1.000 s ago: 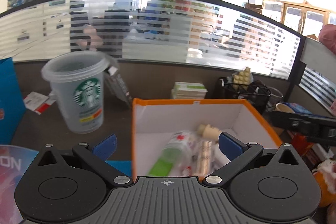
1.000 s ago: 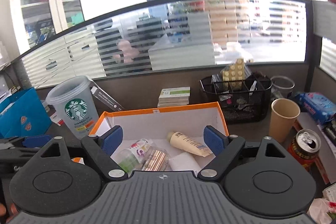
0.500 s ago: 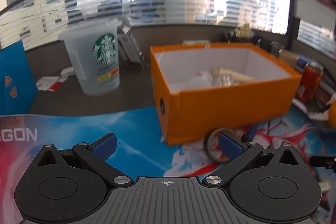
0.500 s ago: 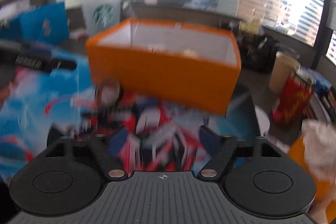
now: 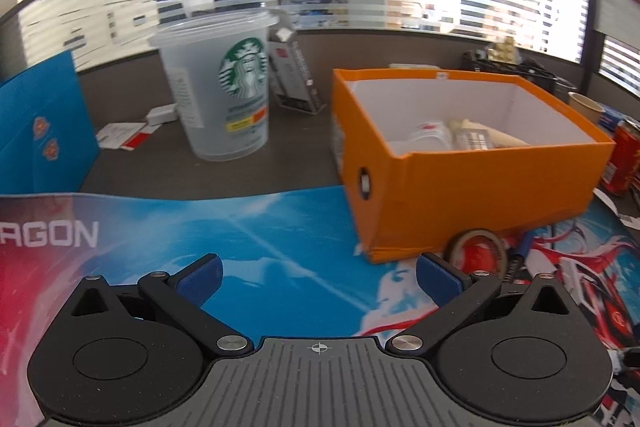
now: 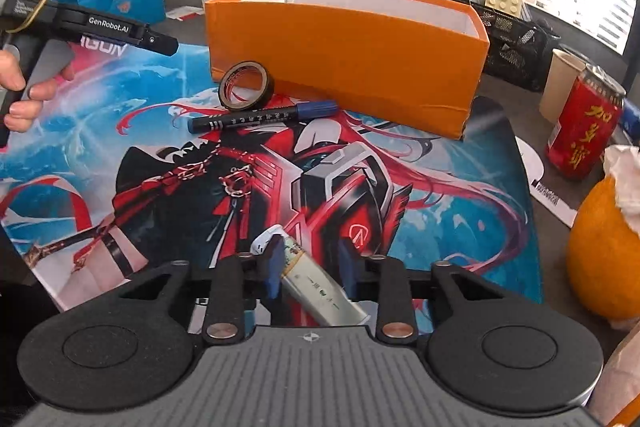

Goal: Organize rigid objects
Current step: 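Grasp the small green-label tube with the right gripper while the left grasps the black marker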

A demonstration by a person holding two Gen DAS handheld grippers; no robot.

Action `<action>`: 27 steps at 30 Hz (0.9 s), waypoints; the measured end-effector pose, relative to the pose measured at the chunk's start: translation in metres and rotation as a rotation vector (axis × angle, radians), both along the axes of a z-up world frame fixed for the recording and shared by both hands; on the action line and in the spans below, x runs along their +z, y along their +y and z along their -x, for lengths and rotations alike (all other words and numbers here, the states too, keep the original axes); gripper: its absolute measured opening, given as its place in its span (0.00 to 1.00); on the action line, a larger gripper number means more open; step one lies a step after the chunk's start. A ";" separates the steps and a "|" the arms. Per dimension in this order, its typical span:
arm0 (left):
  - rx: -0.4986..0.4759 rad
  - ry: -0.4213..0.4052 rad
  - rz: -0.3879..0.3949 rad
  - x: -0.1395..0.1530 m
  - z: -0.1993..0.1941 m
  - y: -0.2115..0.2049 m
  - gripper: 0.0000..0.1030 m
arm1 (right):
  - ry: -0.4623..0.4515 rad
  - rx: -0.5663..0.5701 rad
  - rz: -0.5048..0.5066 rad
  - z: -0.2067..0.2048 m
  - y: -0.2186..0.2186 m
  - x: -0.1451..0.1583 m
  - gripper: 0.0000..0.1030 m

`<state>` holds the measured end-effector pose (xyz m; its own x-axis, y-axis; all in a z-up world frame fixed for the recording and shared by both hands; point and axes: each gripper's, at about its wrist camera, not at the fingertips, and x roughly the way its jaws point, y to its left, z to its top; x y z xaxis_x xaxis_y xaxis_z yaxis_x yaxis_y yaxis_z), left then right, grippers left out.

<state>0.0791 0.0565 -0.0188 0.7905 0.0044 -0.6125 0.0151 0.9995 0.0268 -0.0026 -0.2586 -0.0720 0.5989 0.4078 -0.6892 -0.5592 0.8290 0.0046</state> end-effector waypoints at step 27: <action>-0.290 0.108 0.066 -0.038 -0.005 -0.052 1.00 | 0.028 -0.053 -0.092 -0.003 -0.007 -0.012 0.21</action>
